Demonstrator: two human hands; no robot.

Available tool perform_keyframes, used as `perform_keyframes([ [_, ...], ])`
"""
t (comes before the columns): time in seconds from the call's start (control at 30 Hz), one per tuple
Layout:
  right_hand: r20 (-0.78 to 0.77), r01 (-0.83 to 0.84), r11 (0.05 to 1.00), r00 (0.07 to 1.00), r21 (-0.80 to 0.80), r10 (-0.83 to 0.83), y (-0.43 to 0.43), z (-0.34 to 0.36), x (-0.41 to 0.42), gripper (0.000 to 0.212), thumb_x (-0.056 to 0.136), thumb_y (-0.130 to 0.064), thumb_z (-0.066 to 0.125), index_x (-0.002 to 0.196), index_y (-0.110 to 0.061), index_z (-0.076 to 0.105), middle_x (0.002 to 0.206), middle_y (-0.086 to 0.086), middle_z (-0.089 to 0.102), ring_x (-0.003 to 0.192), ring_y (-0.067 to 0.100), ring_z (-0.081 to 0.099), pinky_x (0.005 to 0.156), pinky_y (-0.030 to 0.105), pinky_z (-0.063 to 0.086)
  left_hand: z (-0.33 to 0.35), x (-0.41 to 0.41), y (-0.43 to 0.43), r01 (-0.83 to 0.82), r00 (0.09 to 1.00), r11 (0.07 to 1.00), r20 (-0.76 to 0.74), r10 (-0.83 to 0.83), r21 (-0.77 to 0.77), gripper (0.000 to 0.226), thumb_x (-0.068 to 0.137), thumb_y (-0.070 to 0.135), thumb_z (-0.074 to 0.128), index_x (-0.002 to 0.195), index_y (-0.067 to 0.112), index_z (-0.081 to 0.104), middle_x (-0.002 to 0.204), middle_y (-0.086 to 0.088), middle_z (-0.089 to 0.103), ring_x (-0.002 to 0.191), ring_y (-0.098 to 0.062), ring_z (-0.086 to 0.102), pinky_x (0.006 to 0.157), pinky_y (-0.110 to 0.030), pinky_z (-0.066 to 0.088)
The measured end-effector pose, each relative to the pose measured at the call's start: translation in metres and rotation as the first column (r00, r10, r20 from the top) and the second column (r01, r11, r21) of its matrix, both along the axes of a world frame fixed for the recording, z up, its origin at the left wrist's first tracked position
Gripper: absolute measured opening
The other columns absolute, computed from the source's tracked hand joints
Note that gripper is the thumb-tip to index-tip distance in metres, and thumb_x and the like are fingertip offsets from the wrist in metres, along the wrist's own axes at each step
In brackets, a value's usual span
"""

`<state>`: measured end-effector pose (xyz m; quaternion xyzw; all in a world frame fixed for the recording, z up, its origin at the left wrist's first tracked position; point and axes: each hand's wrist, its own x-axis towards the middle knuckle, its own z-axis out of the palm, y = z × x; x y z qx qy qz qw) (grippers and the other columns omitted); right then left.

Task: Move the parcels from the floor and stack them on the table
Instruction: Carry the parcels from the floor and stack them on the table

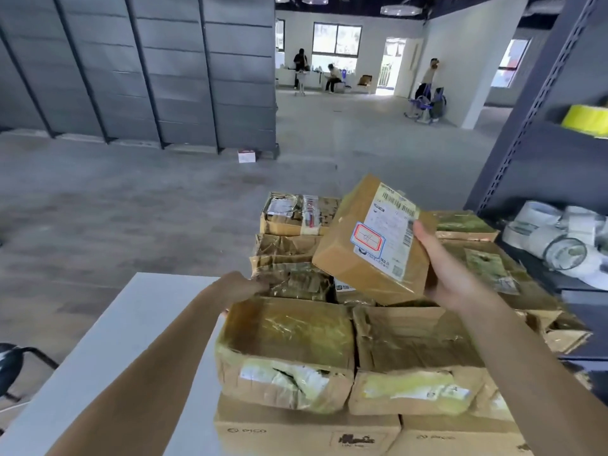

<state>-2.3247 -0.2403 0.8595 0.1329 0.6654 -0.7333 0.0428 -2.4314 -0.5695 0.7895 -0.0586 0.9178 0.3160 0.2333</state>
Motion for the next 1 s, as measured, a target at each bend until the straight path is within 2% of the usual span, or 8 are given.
perform_keyframes([
  [0.07, 0.008, -0.002, 1.000, 1.000, 0.031, 0.002, -0.008, -0.005, -0.005, 0.069, 0.047, -0.082, 0.075, 0.101, -0.039, 0.075, 0.112, -0.001, 0.073, 0.099, 0.019, 0.071, 0.065, 0.033, 0.059, -0.006, -0.005, 0.002, -0.013, 0.999, 0.999, 0.053, 0.012, 0.030, 0.067, 0.087, 0.049, 0.061, 0.134, 0.003, 0.045, 0.137, -0.017, 0.048, 0.116, -0.035, 0.053, 0.072, -0.034, 0.044],
  [0.17, 0.003, -0.008, 0.999, 1.000, 0.034, 0.008, -0.016, -0.007, -0.009, 0.065, 0.051, -0.080, 0.075, 0.101, -0.039, 0.075, 0.112, -0.001, 0.073, 0.099, 0.019, 0.071, 0.063, 0.032, 0.059, -0.007, -0.010, 0.005, -0.014, 0.999, 0.999, 0.053, 0.012, 0.037, 0.047, 0.094, 0.030, 0.054, 0.131, 0.002, 0.047, 0.136, -0.018, 0.048, 0.116, -0.036, 0.051, 0.075, -0.034, 0.041],
  [0.27, -0.009, -0.007, 0.999, 1.000, 0.036, 0.007, -0.022, -0.004, -0.013, 0.059, 0.054, -0.078, 0.074, 0.099, -0.040, 0.075, 0.111, -0.001, 0.073, 0.098, 0.018, 0.071, 0.062, 0.031, 0.059, -0.009, -0.013, 0.003, 0.001, 1.000, 0.999, 0.031, -0.002, 0.049, 0.021, 0.095, 0.018, 0.047, 0.101, 0.000, 0.057, 0.093, -0.014, 0.053, 0.077, -0.026, 0.053, 0.057, -0.028, 0.038],
  [0.33, -0.014, -0.009, 0.999, 1.000, 0.044, 0.010, -0.023, -0.002, -0.016, 0.058, 0.054, -0.078, 0.074, 0.098, -0.039, 0.076, 0.112, -0.001, 0.073, 0.099, 0.018, 0.071, 0.063, 0.031, 0.059, -0.010, -0.014, -0.002, -0.040, 0.999, 0.998, 0.033, 0.039, 0.040, 0.019, 0.094, 0.013, 0.047, 0.078, 0.005, 0.052, 0.073, -0.010, 0.047, 0.059, -0.021, 0.047, 0.044, -0.025, 0.034],
  [0.47, -0.011, -0.020, 0.998, 1.000, 0.051, 0.021, -0.023, 0.000, -0.020, 0.057, 0.052, -0.078, 0.075, 0.095, -0.040, 0.076, 0.109, -0.002, 0.074, 0.096, 0.017, 0.072, 0.061, 0.030, 0.059, -0.006, -0.009, -0.010, -0.117, 0.991, 0.992, 0.069, 0.114, 0.041, 0.017, 0.094, 0.019, 0.049, 0.083, 0.007, 0.052, 0.083, -0.013, 0.057, 0.065, -0.025, 0.058, 0.030, -0.018, 0.040],
  [0.73, 0.003, -0.037, 0.997, 0.999, 0.065, 0.037, -0.020, -0.002, -0.023, 0.061, 0.045, -0.080, 0.075, 0.091, -0.041, 0.076, 0.108, -0.001, 0.074, 0.095, 0.019, 0.072, 0.063, 0.033, 0.059, -0.011, -0.008, -0.017, -0.161, 0.987, 0.980, 0.006, 0.161, 0.116, 0.033, 0.088, 0.037, 0.058, 0.075, 0.007, 0.059, 0.067, -0.009, 0.063, 0.052, -0.021, 0.063, 0.034, -0.019, 0.043],
  [0.87, -0.006, -0.014, 0.998, 1.000, 0.054, 0.014, -0.012, 0.001, -0.022, 0.068, 0.047, -0.083, 0.072, 0.098, -0.038, 0.076, 0.109, 0.000, 0.074, 0.095, 0.020, 0.072, 0.060, 0.036, 0.058, -0.010, -0.009, -0.021, -0.121, 0.992, 0.989, -0.004, 0.122, 0.090, 0.036, 0.089, 0.045, 0.056, 0.081, 0.009, 0.057, 0.077, -0.007, 0.063, 0.061, -0.023, 0.064, 0.038, -0.019, 0.046],
  [1.0, -0.068, 0.023, 0.997, 0.997, -0.073, -0.028, -0.001, 0.002, -0.019, 0.056, 0.064, -0.075, 0.068, 0.105, -0.037, 0.074, 0.115, 0.000, 0.072, 0.102, 0.020, 0.070, 0.067, 0.039, 0.059, -0.004, -0.008, -0.015, -0.062, 0.979, 0.998, -0.197, 0.056, -0.025, 0.015, 0.088, 0.023, 0.054, 0.083, 0.009, 0.052, 0.078, -0.007, 0.054, 0.067, -0.020, 0.054, 0.053, -0.025, 0.044],
])
